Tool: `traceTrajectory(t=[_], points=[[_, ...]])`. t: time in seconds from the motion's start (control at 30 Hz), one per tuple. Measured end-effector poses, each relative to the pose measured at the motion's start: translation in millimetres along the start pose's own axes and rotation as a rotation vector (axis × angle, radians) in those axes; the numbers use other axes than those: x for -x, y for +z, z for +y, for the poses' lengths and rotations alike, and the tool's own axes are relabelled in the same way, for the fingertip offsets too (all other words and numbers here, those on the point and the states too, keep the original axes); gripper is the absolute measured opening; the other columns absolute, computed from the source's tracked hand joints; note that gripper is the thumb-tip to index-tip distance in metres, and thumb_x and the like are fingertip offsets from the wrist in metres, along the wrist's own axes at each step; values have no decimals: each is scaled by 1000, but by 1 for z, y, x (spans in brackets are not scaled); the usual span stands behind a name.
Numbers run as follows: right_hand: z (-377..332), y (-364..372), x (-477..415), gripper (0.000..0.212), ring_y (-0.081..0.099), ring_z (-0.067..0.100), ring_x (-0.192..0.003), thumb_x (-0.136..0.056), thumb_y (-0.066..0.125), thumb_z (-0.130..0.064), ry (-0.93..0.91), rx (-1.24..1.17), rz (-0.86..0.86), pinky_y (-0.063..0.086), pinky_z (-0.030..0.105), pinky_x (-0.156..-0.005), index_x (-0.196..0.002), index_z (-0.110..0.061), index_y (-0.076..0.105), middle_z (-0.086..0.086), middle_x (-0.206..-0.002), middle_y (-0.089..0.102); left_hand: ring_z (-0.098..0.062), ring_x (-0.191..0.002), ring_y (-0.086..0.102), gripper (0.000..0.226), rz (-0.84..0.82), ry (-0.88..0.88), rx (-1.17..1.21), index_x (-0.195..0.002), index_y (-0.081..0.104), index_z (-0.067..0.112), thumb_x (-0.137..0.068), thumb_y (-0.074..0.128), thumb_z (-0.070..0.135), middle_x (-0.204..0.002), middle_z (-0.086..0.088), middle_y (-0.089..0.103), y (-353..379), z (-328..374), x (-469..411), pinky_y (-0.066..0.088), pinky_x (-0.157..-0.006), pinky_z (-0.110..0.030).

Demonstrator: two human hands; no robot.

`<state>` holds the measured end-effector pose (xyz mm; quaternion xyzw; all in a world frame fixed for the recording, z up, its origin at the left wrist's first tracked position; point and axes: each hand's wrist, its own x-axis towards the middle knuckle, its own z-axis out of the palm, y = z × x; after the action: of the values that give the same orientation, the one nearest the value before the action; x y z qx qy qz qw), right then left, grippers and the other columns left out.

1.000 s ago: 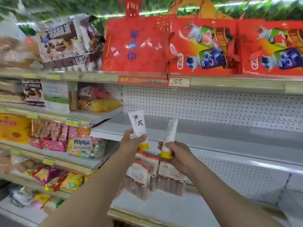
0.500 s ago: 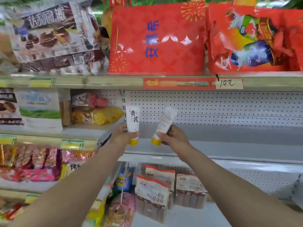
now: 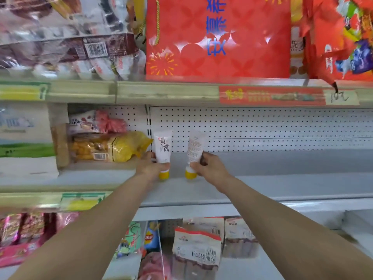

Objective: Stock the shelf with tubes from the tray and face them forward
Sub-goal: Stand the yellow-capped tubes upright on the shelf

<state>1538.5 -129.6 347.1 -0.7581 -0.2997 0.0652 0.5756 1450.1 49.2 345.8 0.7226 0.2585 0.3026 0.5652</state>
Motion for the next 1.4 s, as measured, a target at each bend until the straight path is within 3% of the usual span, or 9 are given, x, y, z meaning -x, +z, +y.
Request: traceTrajectory(t=[0.07, 0.2, 0.33, 0.5, 0.63, 0.87, 1.0, 1.4], points=[[2, 7, -4, 30, 69, 20, -98, -83, 74, -12, 16, -6, 2, 55, 43, -94, -112, -13, 66, 3, -105, 72, -25, -94, 61, 44, -12, -18, 1, -99, 52, 14, -69, 84, 6, -107, -10, 63, 1, -6, -5, 52, -91, -42], [14, 18, -12, 29, 70, 15, -94, -82, 74, -17, 9, 49, -11, 55, 42, -91, -110, -18, 67, -2, -101, 74, -26, -89, 63, 38, -11, -10, -9, -88, 54, 20, -68, 84, 7, -99, -7, 64, 4, -20, -10, 54, -87, -43], [22, 22, -18, 33, 70, 14, -93, -80, 75, -24, 12, 73, -9, 56, 43, -89, -112, -20, 68, -4, -101, 74, -25, -91, 65, 43, -24, -6, 15, -101, 58, 16, -68, 85, 12, -102, -6, 67, 6, -27, -15, 53, -86, -39], [27, 24, -26, 39, 70, 13, -94, -74, 75, -31, 13, 65, -7, 57, 44, -89, -111, -22, 68, -5, -101, 74, -18, -82, 63, 42, -9, 27, 26, -101, 57, 15, -69, 85, 13, -98, -4, 67, 8, -30, -14, 48, -74, -28], [32, 25, -29, 54, 71, 12, -94, -61, 71, -48, 7, 46, -9, 57, 43, -89, -110, -26, 68, -7, -100, 74, -24, -87, 66, 42, 16, 59, 24, -104, 57, 14, -71, 84, 11, -100, -8, 69, 11, -33, -13, 48, -74, -28], [39, 23, -29, 20, 69, 10, -94, -84, 71, -33, -8, 68, 9, 57, 39, -90, -104, -32, 69, -10, -99, 73, -24, -86, 67, 43, 84, 91, 10, -103, 58, 11, -70, 84, 10, -96, -6, 70, 17, -36, -13, 55, -81, -36], [38, 24, -30, 23, 69, 11, -93, -86, 70, -32, -13, 100, 28, 57, 39, -89, -108, -27, 70, -8, -100, 73, -22, -83, 65, 41, 88, 95, 4, -105, 57, 11, -72, 82, 9, -93, -5, 68, 17, -34, -12, 51, -76, -30], [33, 23, -29, 27, 69, 14, -95, -84, 72, -31, 17, 159, 38, 57, 39, -88, -110, -24, 70, -5, -103, 73, -24, -87, 67, 42, 42, 108, -8, -105, 57, 12, -72, 83, 12, -100, -8, 71, 14, -35, -10, 50, -74, -28]])
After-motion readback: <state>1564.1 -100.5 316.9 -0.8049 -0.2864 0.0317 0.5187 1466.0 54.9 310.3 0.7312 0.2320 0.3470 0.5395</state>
